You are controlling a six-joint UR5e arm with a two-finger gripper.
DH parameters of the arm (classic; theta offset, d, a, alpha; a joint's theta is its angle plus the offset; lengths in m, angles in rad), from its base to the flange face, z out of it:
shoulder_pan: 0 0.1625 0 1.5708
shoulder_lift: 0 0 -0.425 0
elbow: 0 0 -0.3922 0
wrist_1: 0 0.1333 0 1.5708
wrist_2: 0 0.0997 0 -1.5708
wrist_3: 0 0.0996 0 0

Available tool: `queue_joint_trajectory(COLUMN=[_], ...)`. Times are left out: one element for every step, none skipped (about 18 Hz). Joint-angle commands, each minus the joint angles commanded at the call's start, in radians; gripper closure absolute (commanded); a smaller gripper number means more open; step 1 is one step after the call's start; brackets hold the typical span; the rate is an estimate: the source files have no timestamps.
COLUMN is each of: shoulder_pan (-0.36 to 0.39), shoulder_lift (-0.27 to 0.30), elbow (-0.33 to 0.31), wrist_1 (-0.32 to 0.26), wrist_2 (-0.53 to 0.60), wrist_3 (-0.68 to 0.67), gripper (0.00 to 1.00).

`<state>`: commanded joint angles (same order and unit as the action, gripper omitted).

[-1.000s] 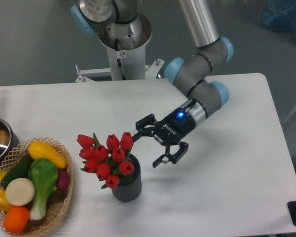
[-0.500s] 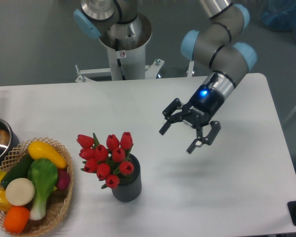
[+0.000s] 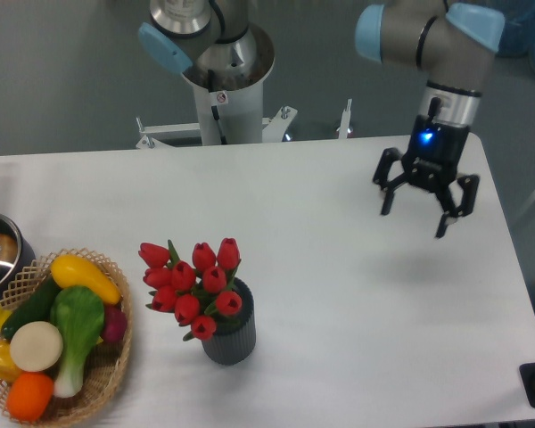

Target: Insert the flowers into the vase

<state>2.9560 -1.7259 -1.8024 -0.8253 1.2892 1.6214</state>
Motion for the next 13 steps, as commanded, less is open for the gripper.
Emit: queue_joint_trajectory(shoulder_pan=[-0.002, -0.003, 0.003, 0.011, 0.020, 0.040, 0.058, 0.072, 0.086, 0.101, 0.112, 0.113, 0.123], shoulder_lift=[0.017, 0.029, 0.040, 0.045, 0.057, 0.068, 0.075, 0.087, 0.098, 0.109, 0.118, 0.127, 0.137], elbow=[-0.003, -0.002, 0.006, 0.017, 0.028, 0.038, 0.050, 0.063, 0.069, 0.069, 0.068, 0.064, 0.061], wrist_1=[-0.008, -0.021, -0.050, -0.072, -0.102, -0.138, -0.173, -0.207, -0.236, -0.254, -0.256, -0.256, -0.258], wrist_2=[0.081, 0.140, 0.175, 0.177, 0.182, 0.188, 0.190, 0.188, 0.188, 0.183, 0.182, 0.182, 0.183], wrist_3=[0.006, 0.008, 0.008, 0.009, 0.009, 0.009, 0.009, 0.011, 0.011, 0.011, 0.011, 0.011, 0.011], gripper=[0.00, 0.00, 0.00, 0.00, 0.00, 0.00, 0.00, 0.00, 0.00, 0.00, 0.00, 0.00, 0.00])
